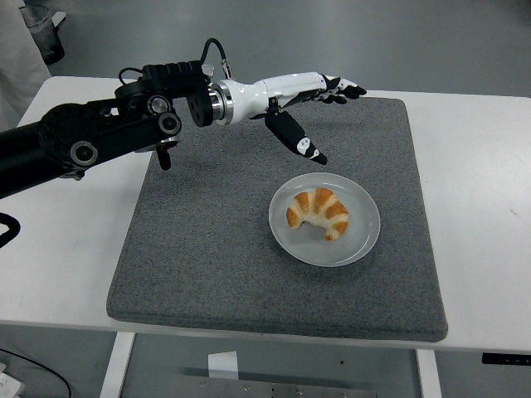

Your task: Place the bread on the plate

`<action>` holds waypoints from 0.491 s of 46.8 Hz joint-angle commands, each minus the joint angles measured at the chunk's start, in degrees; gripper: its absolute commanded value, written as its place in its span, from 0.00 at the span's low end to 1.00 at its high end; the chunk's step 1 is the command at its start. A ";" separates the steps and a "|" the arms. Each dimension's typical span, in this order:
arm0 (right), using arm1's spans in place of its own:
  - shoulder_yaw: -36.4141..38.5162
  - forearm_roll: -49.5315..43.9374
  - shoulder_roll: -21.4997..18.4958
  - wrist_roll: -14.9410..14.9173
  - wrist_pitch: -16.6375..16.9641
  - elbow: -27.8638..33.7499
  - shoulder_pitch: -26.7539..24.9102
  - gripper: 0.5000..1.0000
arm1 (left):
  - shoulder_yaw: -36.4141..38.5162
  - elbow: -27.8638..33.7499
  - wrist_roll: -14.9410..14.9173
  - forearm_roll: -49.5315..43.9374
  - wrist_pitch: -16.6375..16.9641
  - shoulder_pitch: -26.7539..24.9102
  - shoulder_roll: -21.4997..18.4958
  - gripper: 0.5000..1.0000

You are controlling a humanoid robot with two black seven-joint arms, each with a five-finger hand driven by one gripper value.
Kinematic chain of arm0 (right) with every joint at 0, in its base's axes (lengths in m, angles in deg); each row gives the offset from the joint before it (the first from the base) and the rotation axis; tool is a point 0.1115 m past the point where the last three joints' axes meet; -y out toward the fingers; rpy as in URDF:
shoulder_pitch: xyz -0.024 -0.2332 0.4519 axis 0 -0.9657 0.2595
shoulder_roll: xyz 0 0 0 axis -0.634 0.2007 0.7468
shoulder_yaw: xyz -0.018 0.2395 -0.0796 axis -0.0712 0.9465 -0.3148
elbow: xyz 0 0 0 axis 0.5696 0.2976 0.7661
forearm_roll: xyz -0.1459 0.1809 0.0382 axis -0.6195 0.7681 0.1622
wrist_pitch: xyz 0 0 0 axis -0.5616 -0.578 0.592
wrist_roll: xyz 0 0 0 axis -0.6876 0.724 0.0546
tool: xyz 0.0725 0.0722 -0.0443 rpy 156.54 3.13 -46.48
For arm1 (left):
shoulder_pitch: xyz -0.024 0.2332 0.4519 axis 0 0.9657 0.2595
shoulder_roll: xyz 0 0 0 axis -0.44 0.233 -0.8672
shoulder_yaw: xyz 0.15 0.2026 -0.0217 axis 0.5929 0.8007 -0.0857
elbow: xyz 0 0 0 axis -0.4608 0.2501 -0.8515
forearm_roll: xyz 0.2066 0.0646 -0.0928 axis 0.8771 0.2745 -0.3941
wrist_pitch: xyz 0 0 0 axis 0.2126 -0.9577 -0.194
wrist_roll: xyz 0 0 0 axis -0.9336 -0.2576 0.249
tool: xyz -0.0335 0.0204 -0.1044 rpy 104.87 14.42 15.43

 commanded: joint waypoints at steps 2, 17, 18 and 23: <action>-0.07 0.00 0.00 0.00 0.00 0.00 0.00 0.86 | -1.74 0.98 -0.17 -3.51 -0.43 -0.55 -2.85 1.00; -0.07 0.00 0.00 0.00 0.00 0.00 0.00 0.86 | -5.00 0.36 -0.17 -22.32 -1.04 -0.46 -12.34 1.00; 0.02 0.00 0.00 0.00 0.00 0.00 0.00 0.86 | -5.00 0.28 -0.08 -23.64 -0.96 -0.28 -13.04 1.00; -0.07 0.00 0.00 0.00 0.00 0.00 0.00 0.86 | -4.82 -1.30 -0.08 -31.02 -0.96 0.42 -15.68 1.00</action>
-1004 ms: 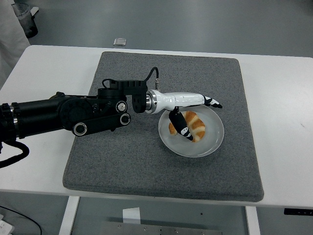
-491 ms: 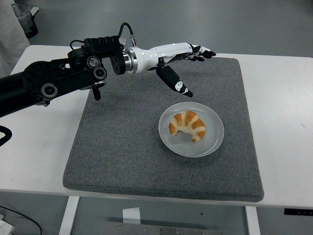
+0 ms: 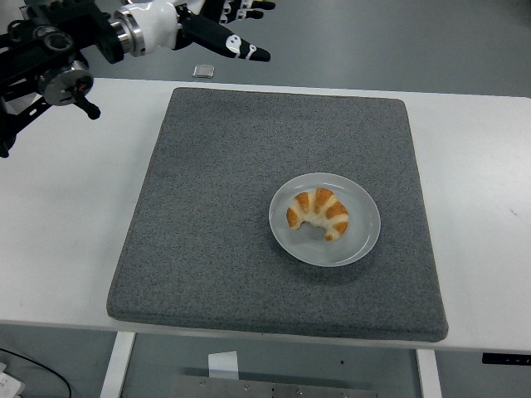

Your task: Place the bread on the plate

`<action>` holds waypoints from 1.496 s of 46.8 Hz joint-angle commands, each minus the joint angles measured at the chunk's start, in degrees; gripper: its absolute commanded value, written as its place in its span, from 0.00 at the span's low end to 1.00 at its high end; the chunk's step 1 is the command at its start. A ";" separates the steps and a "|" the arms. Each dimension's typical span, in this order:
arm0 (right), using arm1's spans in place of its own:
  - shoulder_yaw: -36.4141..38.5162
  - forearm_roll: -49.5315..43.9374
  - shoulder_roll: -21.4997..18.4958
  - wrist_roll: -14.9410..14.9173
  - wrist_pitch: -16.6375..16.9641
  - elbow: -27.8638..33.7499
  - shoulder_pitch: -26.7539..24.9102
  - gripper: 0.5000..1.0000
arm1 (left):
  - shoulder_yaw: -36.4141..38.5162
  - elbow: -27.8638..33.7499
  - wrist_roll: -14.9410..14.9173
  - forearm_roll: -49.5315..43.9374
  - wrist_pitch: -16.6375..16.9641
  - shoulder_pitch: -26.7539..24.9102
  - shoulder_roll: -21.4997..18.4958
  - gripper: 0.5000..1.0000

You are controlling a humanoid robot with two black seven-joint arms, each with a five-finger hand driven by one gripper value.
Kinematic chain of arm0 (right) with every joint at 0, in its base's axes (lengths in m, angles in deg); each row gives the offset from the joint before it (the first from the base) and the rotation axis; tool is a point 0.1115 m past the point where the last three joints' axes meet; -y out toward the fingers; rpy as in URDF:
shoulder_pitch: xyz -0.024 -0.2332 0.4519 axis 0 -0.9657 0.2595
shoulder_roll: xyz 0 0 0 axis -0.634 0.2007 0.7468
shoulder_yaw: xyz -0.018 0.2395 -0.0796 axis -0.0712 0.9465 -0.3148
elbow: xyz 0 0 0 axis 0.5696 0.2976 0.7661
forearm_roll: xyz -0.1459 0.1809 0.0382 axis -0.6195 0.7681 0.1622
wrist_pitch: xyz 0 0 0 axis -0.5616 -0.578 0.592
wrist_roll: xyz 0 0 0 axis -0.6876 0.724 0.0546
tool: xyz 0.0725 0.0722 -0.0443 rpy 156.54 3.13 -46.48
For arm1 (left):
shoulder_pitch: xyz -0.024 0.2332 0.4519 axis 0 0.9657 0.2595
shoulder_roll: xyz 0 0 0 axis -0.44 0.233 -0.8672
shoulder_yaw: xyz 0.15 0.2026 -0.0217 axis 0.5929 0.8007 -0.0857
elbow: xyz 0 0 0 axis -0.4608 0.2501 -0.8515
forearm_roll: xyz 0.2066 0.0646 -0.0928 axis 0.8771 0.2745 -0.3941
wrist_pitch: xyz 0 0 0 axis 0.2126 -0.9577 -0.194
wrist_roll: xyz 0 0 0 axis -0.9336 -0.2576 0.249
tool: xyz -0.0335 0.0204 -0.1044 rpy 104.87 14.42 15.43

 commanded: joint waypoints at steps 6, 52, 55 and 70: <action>-0.02 0.00 0.00 0.00 0.00 0.01 0.00 0.86 | 0.17 -4.12 -0.03 -12.60 -0.10 1.41 -3.74 1.00; 0.07 0.00 0.00 0.00 0.00 0.01 0.00 0.86 | -1.06 -22.67 -1.70 -37.21 -5.90 10.37 -2.34 1.00; 0.07 0.00 0.00 0.00 0.00 0.01 0.00 0.86 | -1.15 -22.58 -1.70 -38.89 -5.98 10.73 -2.16 1.00; -0.02 0.00 0.00 0.00 0.00 0.01 0.00 0.86 | -1.15 -24.68 -1.70 -38.36 -6.69 11.43 1.17 1.00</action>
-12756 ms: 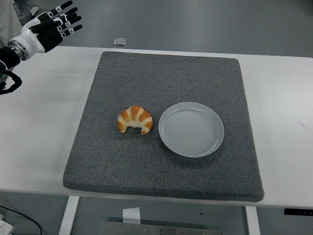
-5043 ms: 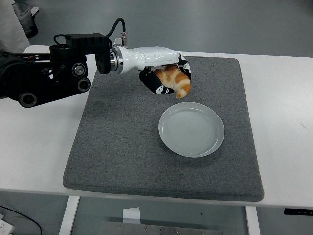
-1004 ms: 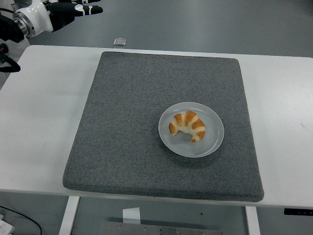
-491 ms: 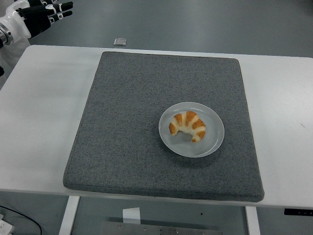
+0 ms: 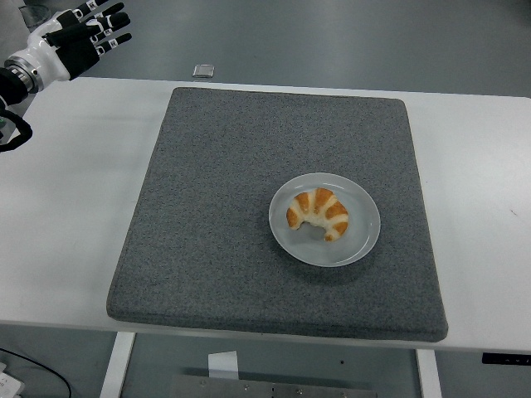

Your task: Place the bread on the plate

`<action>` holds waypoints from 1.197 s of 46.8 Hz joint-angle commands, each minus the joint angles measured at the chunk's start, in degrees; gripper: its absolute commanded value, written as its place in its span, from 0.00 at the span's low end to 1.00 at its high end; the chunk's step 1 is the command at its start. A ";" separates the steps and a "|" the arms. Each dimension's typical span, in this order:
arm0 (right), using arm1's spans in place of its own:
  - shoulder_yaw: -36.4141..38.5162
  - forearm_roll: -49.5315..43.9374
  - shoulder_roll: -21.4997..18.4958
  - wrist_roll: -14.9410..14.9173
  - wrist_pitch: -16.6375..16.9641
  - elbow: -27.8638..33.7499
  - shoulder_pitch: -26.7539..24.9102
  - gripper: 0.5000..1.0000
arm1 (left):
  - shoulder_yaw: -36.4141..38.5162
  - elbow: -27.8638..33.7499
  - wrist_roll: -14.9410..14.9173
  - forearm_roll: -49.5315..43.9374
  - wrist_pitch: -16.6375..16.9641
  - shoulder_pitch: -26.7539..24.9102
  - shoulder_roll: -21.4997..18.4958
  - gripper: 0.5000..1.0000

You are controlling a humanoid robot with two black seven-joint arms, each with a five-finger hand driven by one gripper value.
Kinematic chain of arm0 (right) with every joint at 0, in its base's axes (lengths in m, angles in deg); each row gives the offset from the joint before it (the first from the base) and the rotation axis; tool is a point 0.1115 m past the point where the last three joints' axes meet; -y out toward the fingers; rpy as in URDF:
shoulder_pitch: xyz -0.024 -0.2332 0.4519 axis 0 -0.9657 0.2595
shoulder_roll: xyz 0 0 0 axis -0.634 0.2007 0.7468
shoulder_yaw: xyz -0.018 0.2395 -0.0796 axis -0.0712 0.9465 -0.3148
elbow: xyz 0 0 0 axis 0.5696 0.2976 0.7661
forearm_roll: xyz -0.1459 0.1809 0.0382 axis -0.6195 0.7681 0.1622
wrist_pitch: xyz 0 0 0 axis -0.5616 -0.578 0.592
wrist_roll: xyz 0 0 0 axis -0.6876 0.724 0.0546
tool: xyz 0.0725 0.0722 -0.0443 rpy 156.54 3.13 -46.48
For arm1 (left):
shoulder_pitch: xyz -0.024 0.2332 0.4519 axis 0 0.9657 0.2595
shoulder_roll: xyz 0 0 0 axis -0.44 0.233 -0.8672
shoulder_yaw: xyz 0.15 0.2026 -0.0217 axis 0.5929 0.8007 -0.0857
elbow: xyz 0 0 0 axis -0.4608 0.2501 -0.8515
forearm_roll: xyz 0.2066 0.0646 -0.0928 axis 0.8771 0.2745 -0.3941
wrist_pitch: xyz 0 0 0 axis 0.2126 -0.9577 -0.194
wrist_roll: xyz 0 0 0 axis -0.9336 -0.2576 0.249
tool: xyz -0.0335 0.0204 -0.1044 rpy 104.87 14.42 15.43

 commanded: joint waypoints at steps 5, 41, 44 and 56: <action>0.04 0.00 0.00 0.00 0.00 -0.08 0.00 0.86 | 0.16 -5.12 0.02 1.02 -0.64 -0.43 4.72 1.00; 0.21 0.09 0.00 0.00 0.00 -0.08 -0.09 0.86 | -2.57 -8.64 0.02 1.63 -2.40 -0.96 7.71 1.00; 0.21 0.09 0.00 0.00 0.00 -0.08 -0.09 0.86 | -2.57 -8.73 0.02 1.54 -2.40 -0.96 7.71 1.00; 0.21 0.09 0.00 0.00 -0.36 -0.08 -0.09 0.86 | -2.48 -8.64 -0.06 1.63 -2.40 -0.87 7.71 1.00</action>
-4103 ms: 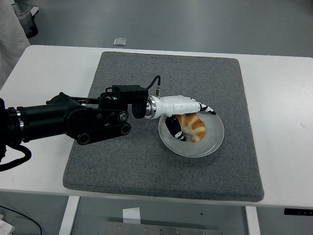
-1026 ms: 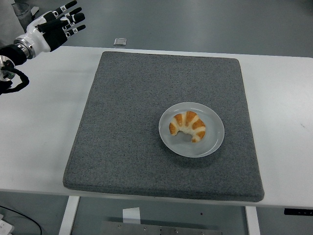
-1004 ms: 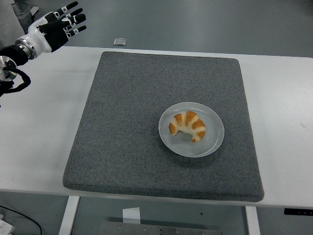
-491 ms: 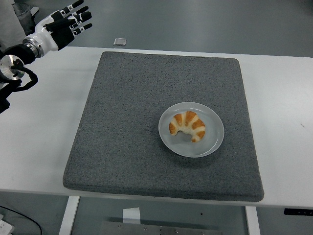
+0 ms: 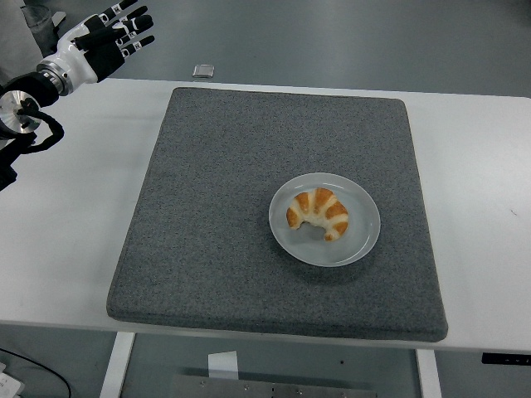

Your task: Place the bread on the plate

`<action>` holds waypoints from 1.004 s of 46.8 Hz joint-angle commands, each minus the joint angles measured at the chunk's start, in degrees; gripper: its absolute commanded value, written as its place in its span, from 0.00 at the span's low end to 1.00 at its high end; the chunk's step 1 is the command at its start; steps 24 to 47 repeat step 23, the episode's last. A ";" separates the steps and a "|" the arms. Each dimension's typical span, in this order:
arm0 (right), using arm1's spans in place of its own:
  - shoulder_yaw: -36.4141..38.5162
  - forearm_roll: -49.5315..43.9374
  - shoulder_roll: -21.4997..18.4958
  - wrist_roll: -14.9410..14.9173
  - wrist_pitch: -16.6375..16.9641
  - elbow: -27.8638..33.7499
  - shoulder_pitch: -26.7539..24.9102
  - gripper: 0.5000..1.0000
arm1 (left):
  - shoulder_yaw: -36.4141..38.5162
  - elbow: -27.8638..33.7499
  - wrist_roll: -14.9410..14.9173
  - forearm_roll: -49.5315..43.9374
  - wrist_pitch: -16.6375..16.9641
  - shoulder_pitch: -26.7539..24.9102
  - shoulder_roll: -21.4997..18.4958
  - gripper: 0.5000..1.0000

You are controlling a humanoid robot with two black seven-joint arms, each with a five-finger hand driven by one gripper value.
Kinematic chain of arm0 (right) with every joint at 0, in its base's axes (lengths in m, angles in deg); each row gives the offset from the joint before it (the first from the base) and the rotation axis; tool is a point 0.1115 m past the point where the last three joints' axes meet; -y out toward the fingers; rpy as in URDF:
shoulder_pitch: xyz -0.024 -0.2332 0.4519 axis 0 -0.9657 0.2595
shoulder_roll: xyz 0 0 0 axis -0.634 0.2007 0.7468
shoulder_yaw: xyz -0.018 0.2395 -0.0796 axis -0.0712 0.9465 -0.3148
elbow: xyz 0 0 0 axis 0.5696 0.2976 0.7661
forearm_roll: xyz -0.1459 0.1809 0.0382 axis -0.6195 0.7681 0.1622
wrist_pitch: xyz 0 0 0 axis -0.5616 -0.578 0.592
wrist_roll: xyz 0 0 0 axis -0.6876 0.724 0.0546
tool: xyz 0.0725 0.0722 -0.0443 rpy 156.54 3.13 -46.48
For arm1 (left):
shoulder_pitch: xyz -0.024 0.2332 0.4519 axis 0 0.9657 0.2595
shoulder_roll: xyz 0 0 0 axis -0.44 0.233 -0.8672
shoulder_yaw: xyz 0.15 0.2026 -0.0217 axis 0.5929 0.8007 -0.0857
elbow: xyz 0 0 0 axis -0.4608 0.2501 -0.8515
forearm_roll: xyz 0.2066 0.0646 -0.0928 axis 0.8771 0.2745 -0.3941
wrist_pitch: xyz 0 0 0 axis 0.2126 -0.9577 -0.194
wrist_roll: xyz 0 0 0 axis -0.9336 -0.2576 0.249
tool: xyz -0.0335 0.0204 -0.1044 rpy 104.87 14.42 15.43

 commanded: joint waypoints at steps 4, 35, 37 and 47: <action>0.00 0.00 0.00 0.00 -0.07 0.00 0.00 0.86 | 0.14 0.03 0.00 0.00 0.00 0.09 0.00 1.00; 0.00 0.09 0.00 0.00 0.02 0.00 -0.26 0.86 | 0.23 0.03 -1.32 0.00 -0.09 0.18 0.00 1.00; 0.00 0.09 0.00 0.00 0.02 0.00 -0.26 0.86 | 0.23 0.03 -1.32 0.00 -0.09 0.18 0.00 1.00; 0.00 0.09 0.00 0.00 0.02 0.00 -0.26 0.86 | 0.23 0.03 -1.32 0.00 -0.09 0.18 0.00 1.00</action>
